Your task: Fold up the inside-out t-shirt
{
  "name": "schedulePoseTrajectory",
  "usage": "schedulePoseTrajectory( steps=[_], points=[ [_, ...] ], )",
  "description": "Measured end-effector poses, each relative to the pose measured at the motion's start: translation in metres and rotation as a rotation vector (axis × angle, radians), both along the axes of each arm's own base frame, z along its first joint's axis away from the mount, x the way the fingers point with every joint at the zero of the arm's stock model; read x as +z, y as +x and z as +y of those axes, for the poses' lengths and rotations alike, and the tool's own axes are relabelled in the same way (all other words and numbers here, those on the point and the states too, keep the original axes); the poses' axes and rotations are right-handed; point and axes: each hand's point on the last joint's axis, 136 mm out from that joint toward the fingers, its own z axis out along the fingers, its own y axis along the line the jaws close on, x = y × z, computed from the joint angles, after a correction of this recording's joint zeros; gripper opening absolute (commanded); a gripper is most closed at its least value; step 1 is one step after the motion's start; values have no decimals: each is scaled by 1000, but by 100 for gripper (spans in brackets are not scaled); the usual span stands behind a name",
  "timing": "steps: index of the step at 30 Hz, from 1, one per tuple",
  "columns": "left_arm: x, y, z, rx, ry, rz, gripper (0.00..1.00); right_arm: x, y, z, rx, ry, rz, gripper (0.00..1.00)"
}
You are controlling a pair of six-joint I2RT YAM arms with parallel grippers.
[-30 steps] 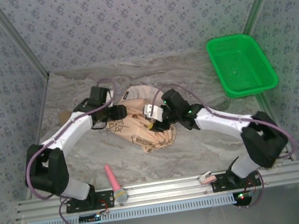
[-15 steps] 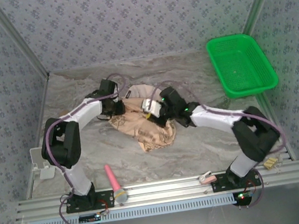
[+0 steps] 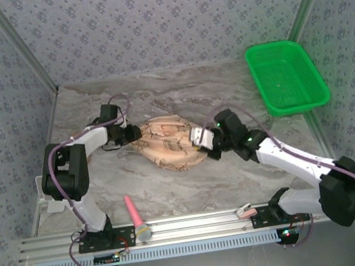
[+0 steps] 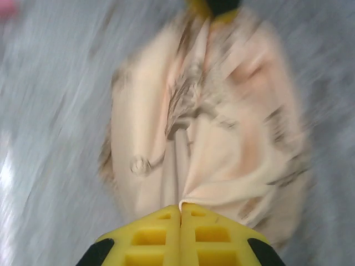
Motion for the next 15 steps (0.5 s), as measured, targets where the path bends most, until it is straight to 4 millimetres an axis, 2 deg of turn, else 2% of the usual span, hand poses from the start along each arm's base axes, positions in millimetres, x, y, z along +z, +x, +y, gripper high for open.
schedulePoseTrajectory(
  steps=[3, 5, 6, 9, 12, 15],
  points=[
    [11, -17, -10, -22, -78, 15, 44, -31, -18, -3, 79, -173, 14, 10],
    [36, -18, -18, -42, -125, -31, 49, -33, -24, -3, 124, -220, 1, 24],
    [50, -19, -22, -56, -143, -63, 50, -29, -23, -1, 134, -220, -10, 36],
    [89, -22, -39, -105, -169, -149, 53, -2, -10, 7, 132, -158, -70, 51],
    [108, -22, -60, -164, -172, -194, 57, 34, 11, 20, 103, -43, -141, 52],
    [102, -23, -76, -197, -158, -177, 59, 55, 31, 35, 79, 12, -183, 52]
  ],
)
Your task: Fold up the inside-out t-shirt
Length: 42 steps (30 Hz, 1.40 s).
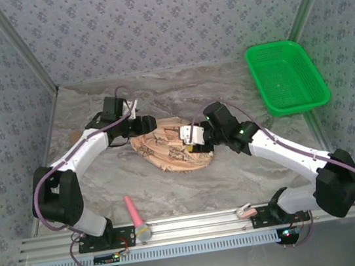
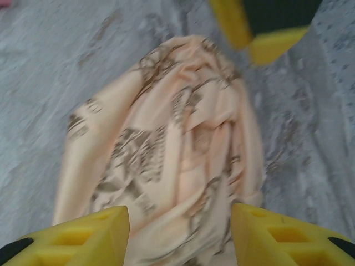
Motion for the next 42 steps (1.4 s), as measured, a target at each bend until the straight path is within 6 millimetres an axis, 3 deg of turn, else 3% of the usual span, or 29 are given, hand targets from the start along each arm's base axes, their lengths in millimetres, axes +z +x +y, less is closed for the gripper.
schedulePoseTrajectory(
  steps=[2, 5, 7, 9, 10, 12, 14, 16, 18, 21, 23, 25, 26, 28, 29, 31, 33, 35, 37, 42],
  points=[
    [-16, 0, -7, -7, 23, 36, 59, -2, 13, 12, -6, 7, -6, 52],
    [-49, 0, -11, -5, 89, 101, 54, -32, 31, 22, -36, -39, 22, 44],
    [-71, -1, -13, 0, 121, 149, 40, -62, 38, 22, -63, -102, 51, 36],
    [-87, -3, -14, -3, 136, 190, 19, -93, 43, 17, -90, -177, 81, 7],
    [-91, -4, -14, -2, 140, 201, 11, -103, 44, 16, -99, -201, 90, 0],
    [-93, -4, -14, -1, 142, 207, 2, -113, 45, 11, -120, -234, 103, 0],
    [-86, -2, -14, -3, 128, 193, 0, -101, 47, 10, -136, -206, 92, 0],
    [-68, 1, -18, -4, 49, 184, 0, -69, 51, 7, -160, -118, 64, 0],
    [-29, 15, -20, 27, -128, 133, 0, -13, 59, -6, -202, 38, -1, 0],
    [29, 35, -6, 68, -318, 30, 0, 75, 68, -50, -288, 295, -146, 0],
    [58, 41, 0, 61, -401, -31, 0, 104, 71, -78, -349, 381, -190, 0],
    [71, 37, -1, 41, -476, -62, 0, 102, 74, -92, -397, 418, -164, 0],
    [65, 32, -1, 44, -499, -50, 0, 91, 74, -95, -417, 424, -136, 0],
    [34, 24, 2, 75, -503, 22, 0, 44, 70, -97, -463, 385, -37, 0],
    [9, 18, 3, 96, -486, 87, 2, 12, 64, -96, -479, 340, 31, 1],
    [-38, 4, 6, 129, -438, 210, 9, -40, 48, -93, -492, 237, 153, 19],
    [-72, -8, 11, 156, -381, 292, 27, -66, 38, -96, -510, 144, 205, 32],
    [-83, -14, 16, 170, -347, 323, 35, -71, 34, -102, -521, 82, 203, 39],
    [-82, -16, 17, 153, -309, 303, 41, -63, 32, -99, -486, 52, 177, 48],
    [-45, -19, 3, 46, -177, 170, 54, -2, 25, -57, -281, 91, 39, 48]
  ],
)
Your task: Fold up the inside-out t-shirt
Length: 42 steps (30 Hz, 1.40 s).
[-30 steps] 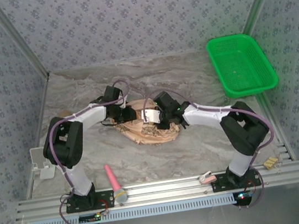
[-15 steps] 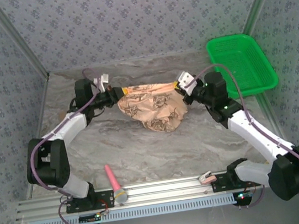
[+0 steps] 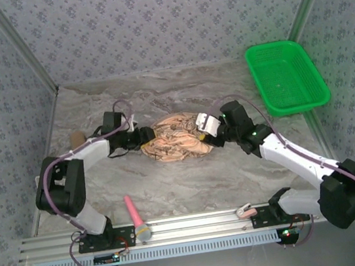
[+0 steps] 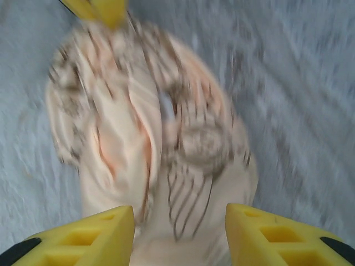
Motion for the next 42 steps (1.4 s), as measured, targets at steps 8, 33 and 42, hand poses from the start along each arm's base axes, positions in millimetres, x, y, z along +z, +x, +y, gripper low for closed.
schedulePoseTrajectory(
  steps=[8, 33, 42],
  points=[
    [-6, -8, -29, -106, 127, -57, 53, -45, -11, 70, 220, -79, 21, 47],
    [39, 27, 6, 9, -76, -155, 17, -31, 7, 17, 120, 33, 97, 10],
    [-19, 2, 14, 26, 28, 26, 46, -73, -34, 26, 258, -171, 171, 49]
  ],
)
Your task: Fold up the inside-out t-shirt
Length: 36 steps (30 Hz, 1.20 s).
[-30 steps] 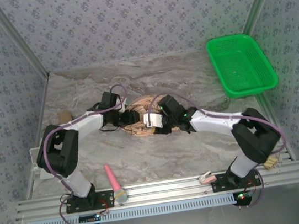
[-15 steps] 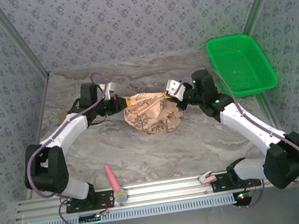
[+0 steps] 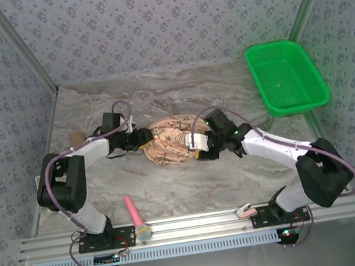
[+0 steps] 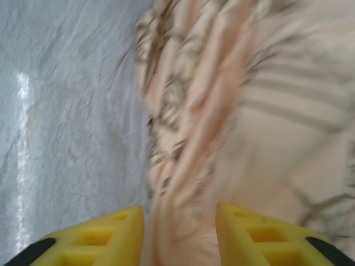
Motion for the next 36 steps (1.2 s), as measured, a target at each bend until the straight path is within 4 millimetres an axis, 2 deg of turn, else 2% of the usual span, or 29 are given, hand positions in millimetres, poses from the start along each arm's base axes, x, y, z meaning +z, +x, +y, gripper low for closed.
schedulePoseTrajectory(
  steps=[2, 5, 6, 8, 9, 11, 15, 18, 21, 23, 24, 25, 26, 28, 30, 33, 36],
  points=[
    [15, -7, -5, -22, 3, -33, 46, 26, 10, 6, 3, 57, -42, 49],
    [40, -15, -13, -47, -13, -93, 50, 59, 22, 18, 19, 133, -102, 38],
    [47, -19, -16, -57, -18, -113, 50, 66, 24, 23, 31, 150, -120, 33],
    [55, -27, -21, -76, -27, -129, 50, 67, 20, 32, 61, 159, -136, 27],
    [57, -32, -25, -89, -29, -132, 50, 63, 17, 37, 80, 154, -136, 24],
    [55, -40, -32, -110, -27, -122, 50, 49, 8, 46, 111, 138, -116, 23],
    [37, -55, -49, -157, 7, -78, 47, 11, -3, 52, 134, 62, -64, 21],
    [11, -61, -56, -170, 56, -20, 49, -16, 7, 49, 102, -12, -59, 33],
    [-13, -61, -55, -155, 111, 27, 50, -37, 26, 41, 25, -89, -88, 34],
    [-21, -58, -52, -138, 145, 35, 48, -41, 40, 37, -32, -114, -122, 30],
    [-22, -54, -51, -130, 161, 34, 43, -40, 48, 34, -67, -119, -142, 19],
    [-22, -49, -51, -123, 175, 25, 33, -38, 54, 32, -94, -119, -158, 7],
    [-21, -46, -51, -114, 182, 19, 25, -35, 59, 31, -114, -116, -171, 1],
    [-19, -37, -50, -105, 205, -14, 10, -27, 69, 28, -149, -98, -182, 0],
    [-20, -33, -46, -99, 227, -34, 0, -18, 70, 28, -141, -68, -173, 0],
    [-21, -27, -38, -78, 251, -49, 0, 7, 59, 29, -83, 21, -140, 0],
    [-16, -14, -20, -23, 260, -66, 0, 50, 37, 28, 25, 155, -123, 0]
  ],
)
